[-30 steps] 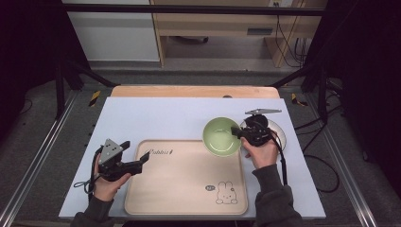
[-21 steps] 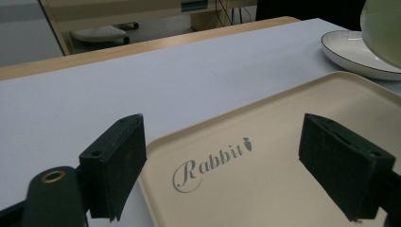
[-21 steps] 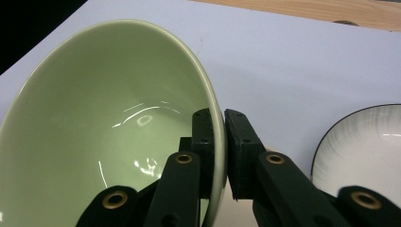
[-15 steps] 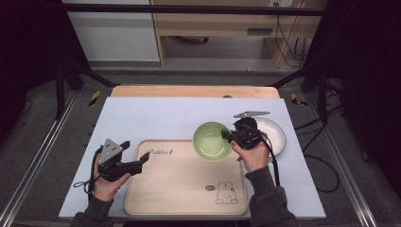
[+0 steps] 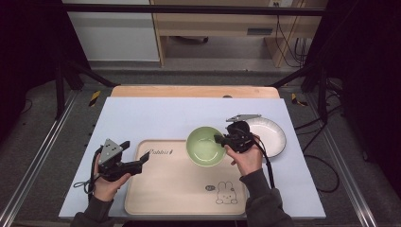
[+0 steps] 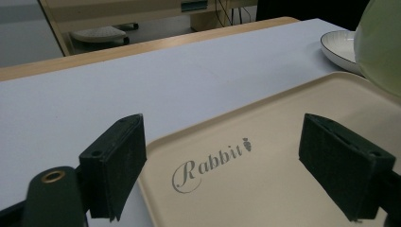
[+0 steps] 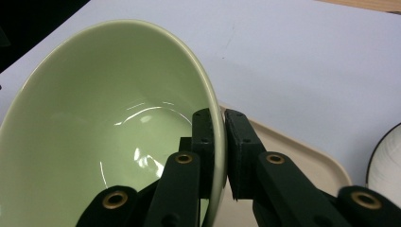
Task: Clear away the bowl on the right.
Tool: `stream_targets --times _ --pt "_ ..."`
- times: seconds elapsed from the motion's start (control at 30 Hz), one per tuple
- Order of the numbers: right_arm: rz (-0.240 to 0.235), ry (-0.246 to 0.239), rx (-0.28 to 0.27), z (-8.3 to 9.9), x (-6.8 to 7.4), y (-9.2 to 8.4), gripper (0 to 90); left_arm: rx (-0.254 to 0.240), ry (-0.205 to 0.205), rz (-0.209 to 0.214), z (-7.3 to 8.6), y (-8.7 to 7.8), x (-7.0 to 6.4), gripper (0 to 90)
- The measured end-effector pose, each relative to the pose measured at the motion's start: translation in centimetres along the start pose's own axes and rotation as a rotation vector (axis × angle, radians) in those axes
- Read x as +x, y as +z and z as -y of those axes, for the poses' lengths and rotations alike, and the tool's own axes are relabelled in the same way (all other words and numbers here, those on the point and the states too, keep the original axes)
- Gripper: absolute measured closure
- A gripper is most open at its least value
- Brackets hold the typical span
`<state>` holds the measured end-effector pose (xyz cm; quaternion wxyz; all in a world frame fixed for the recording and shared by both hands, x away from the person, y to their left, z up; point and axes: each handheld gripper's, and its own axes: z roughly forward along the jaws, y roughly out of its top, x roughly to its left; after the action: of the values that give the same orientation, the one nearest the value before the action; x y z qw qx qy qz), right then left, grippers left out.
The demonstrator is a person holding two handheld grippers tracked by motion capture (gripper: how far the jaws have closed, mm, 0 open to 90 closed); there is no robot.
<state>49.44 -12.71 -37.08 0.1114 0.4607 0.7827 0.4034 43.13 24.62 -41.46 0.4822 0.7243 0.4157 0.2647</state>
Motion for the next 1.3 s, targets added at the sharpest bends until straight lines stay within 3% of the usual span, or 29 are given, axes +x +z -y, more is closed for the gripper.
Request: stream_targets --times 0.63,1.3 --pt "-0.042 -0.013 0.043 0.7 1.4 2.5 83.7 -0.004 -0.004 0.000 0.0 -0.1 0.0 15.3" --pt "-0.045 0.005 0.104 1.1 1.7 6.0 83.7 -0.001 -0.002 0.002 0.0 0.0 0.1 15.3"
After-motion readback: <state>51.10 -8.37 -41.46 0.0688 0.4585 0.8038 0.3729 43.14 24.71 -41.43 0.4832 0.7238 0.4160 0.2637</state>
